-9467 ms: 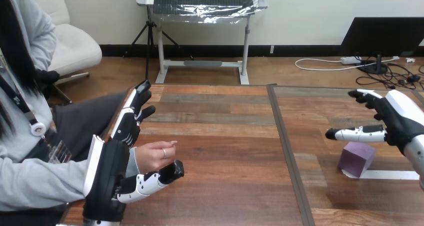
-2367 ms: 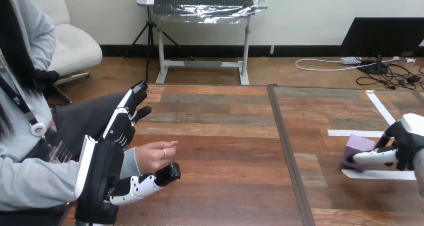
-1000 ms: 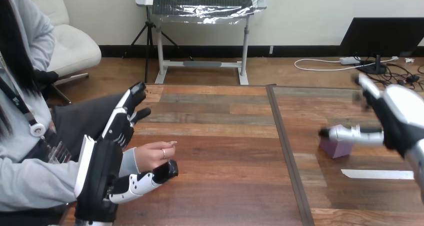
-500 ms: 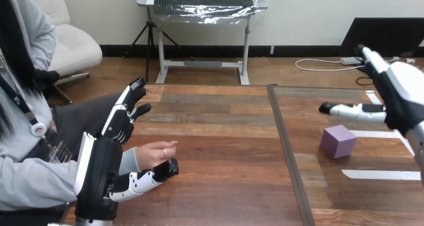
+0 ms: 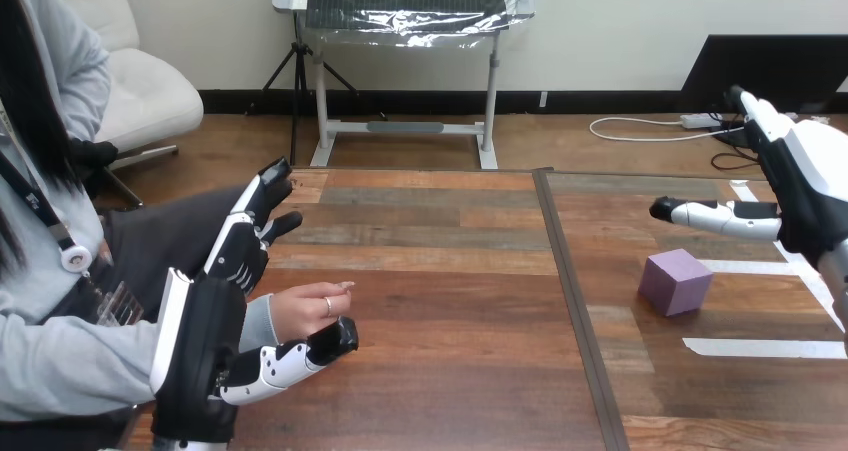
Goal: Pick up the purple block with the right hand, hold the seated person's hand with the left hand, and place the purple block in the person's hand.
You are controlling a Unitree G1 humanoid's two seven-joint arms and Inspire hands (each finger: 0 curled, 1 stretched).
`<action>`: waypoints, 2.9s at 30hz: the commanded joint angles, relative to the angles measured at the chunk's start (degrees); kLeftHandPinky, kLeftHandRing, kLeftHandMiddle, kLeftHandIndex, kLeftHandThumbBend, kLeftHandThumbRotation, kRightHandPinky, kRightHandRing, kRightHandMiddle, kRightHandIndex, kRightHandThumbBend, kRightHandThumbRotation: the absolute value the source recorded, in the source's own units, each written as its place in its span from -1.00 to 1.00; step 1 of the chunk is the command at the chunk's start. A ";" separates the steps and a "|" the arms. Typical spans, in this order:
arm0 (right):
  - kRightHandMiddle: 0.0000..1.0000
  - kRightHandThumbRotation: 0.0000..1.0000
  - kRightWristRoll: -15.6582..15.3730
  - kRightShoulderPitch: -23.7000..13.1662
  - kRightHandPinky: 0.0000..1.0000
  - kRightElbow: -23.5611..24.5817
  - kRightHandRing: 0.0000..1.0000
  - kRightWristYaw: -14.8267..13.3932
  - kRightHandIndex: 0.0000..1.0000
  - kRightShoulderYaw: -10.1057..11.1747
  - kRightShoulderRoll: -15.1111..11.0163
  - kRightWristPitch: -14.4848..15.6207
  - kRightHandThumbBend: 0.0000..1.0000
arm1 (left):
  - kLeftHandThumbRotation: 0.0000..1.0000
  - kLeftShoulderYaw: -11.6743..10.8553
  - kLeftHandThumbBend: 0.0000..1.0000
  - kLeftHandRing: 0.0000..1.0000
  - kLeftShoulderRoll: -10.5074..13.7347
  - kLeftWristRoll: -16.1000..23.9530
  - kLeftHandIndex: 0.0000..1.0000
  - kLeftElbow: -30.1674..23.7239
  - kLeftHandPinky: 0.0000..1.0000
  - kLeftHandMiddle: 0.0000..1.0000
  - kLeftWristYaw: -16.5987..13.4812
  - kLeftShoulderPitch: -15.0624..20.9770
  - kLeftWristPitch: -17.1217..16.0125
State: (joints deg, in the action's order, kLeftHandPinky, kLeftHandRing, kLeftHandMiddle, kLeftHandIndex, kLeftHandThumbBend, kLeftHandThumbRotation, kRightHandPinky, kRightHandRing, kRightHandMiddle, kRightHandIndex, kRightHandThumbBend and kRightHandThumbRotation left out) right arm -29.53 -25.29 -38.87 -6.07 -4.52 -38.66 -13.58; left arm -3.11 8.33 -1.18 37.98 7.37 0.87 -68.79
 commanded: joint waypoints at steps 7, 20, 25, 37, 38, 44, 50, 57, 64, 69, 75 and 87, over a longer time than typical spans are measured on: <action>1.00 0.31 -1.66 -10.20 1.00 -8.99 1.00 -3.28 1.00 -2.18 0.08 -2.40 1.00 | 0.09 -0.44 1.00 0.87 -0.60 1.06 0.82 0.20 0.69 0.89 -0.76 3.52 -1.43; 1.00 0.31 -2.22 -16.47 1.00 -20.25 1.00 -5.07 1.00 -4.60 1.31 -5.20 1.00 | 0.08 -0.15 1.00 0.87 -1.01 0.80 0.83 0.28 0.71 0.90 -0.76 3.55 -1.34; 1.00 0.32 -2.46 -18.69 1.00 -24.04 1.00 -5.63 1.00 -5.68 1.96 -5.44 1.00 | 0.07 0.03 1.00 0.88 -1.15 0.39 0.83 0.37 0.72 0.90 -0.57 3.58 -1.37; 1.00 0.32 -3.18 -22.70 0.98 -30.54 1.00 -6.74 1.00 -8.02 4.04 -3.94 1.00 | 0.07 -0.06 1.00 0.88 -1.36 0.92 0.83 0.22 0.73 0.91 -0.81 3.44 -1.38; 1.00 0.32 -3.25 -22.92 0.98 -30.88 1.00 -6.77 1.00 -8.17 4.14 -3.80 1.00 | 0.07 -0.25 1.00 0.88 -1.36 1.36 0.83 0.24 0.73 0.90 -1.05 3.44 -1.45; 1.00 0.33 -3.80 -24.34 0.95 -33.12 1.00 -7.47 1.00 -8.93 5.12 -2.86 1.00 | 0.09 -0.17 1.00 0.88 -1.39 1.37 0.83 1.02 0.75 0.90 -1.06 3.81 -1.95; 1.00 0.32 -3.73 -25.50 0.94 -34.60 1.00 -7.37 1.00 -9.32 6.11 -1.85 1.00 | 0.09 -0.13 1.00 0.89 -1.35 1.45 0.83 0.91 0.78 0.90 -1.03 3.74 -2.07; 1.00 0.31 -3.66 -26.88 0.95 -35.78 1.00 -6.11 1.00 -9.48 7.28 0.50 1.00 | 0.09 -0.16 1.00 0.88 -1.45 1.52 0.83 0.39 0.76 0.90 -1.14 3.33 -1.79; 1.00 0.33 -3.55 -27.85 0.95 -36.54 1.00 -5.25 1.00 -9.60 8.20 2.07 1.00 | 0.07 0.15 1.00 0.87 -1.45 0.92 0.82 0.22 0.74 0.90 -0.91 3.10 -1.98; 1.00 0.33 -3.48 -28.41 0.95 -36.93 1.00 -4.64 1.00 -9.68 8.75 3.04 1.00 | 0.08 -0.35 1.00 0.87 -1.44 2.19 0.82 -0.04 0.73 0.90 -1.59 2.83 -2.03; 1.00 0.30 -3.46 -28.89 0.94 -37.52 1.00 -4.11 1.00 -9.82 9.43 4.16 1.00 | 0.11 -0.77 1.00 0.85 -1.88 3.18 0.81 -0.47 0.71 0.89 -2.67 2.42 -2.12; 1.00 0.36 -3.85 -29.33 0.93 -37.99 1.00 -3.18 1.00 -10.82 10.05 5.52 1.00 | 0.11 -0.69 1.00 0.83 -2.11 3.61 0.80 -0.22 0.69 0.87 -3.49 2.16 -2.68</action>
State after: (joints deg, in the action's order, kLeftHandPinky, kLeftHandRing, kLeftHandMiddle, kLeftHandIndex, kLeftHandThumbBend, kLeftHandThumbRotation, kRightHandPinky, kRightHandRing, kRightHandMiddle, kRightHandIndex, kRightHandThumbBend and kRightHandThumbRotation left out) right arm -33.55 -48.90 -76.80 -9.37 -14.93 -29.00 -8.74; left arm -3.25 6.63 2.08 38.62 4.62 0.81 -70.18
